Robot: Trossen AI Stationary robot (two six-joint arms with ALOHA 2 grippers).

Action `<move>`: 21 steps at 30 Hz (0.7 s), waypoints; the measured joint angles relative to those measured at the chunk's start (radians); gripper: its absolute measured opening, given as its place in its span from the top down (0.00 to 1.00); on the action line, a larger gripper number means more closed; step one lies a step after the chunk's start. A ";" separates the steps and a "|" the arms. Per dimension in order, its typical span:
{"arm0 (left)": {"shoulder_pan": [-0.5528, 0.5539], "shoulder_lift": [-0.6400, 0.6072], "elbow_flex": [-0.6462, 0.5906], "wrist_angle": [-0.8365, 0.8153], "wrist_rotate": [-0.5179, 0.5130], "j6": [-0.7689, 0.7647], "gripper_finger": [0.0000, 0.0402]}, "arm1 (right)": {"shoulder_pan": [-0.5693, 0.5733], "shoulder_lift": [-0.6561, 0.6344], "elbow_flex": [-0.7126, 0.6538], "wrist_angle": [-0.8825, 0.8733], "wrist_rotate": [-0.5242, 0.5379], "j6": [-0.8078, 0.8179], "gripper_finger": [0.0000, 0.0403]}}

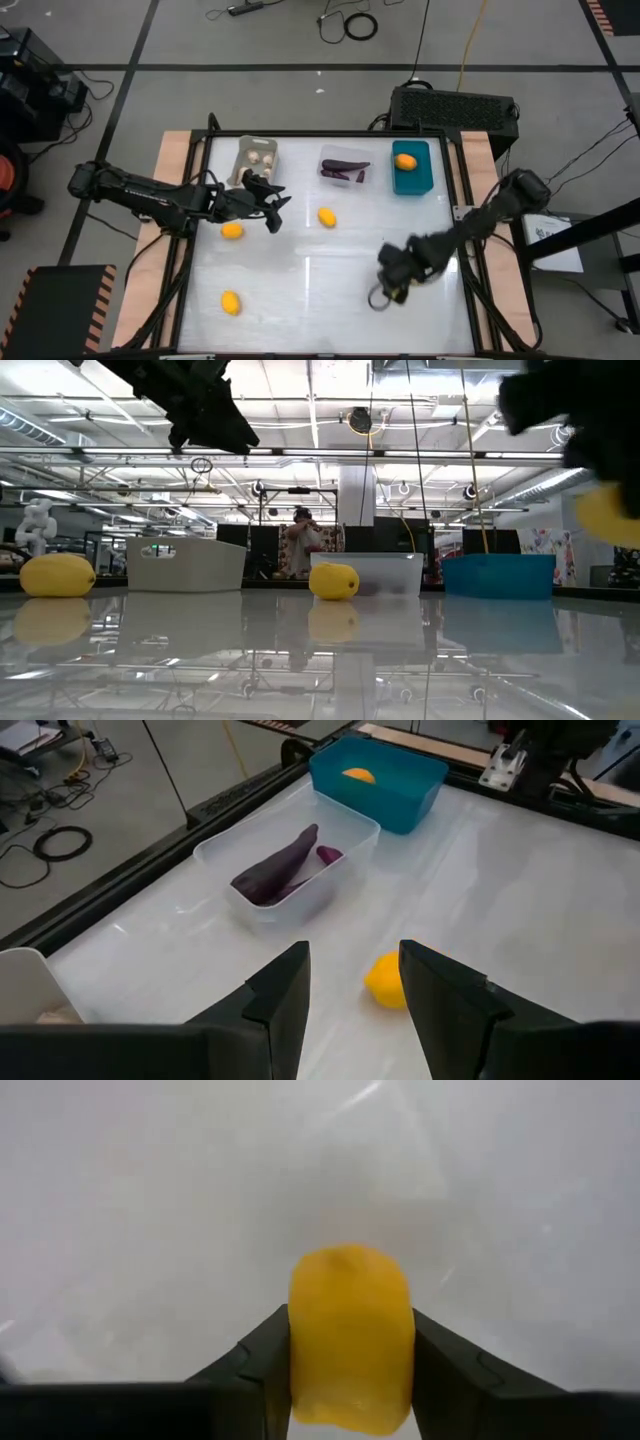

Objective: Sort produce into baskets
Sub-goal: Put the lemon into the blue bin

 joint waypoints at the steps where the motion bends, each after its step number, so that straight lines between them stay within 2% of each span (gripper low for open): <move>1: 0.000 0.002 0.000 0.002 0.000 0.000 0.59 | -0.033 -0.019 0.000 -0.022 0.034 -0.037 0.64; 8: 0.000 0.042 -0.001 0.015 0.000 0.023 0.59 | -0.303 -0.111 0.000 -0.160 0.222 -0.284 0.63; 13: 0.002 0.058 -0.001 0.018 0.000 0.042 0.59 | -0.524 -0.127 0.000 -0.159 0.334 -0.421 0.63; 21: 0.002 0.057 -0.001 0.018 0.000 0.081 0.59 | -0.842 -0.127 0.000 -0.160 0.352 -0.610 0.63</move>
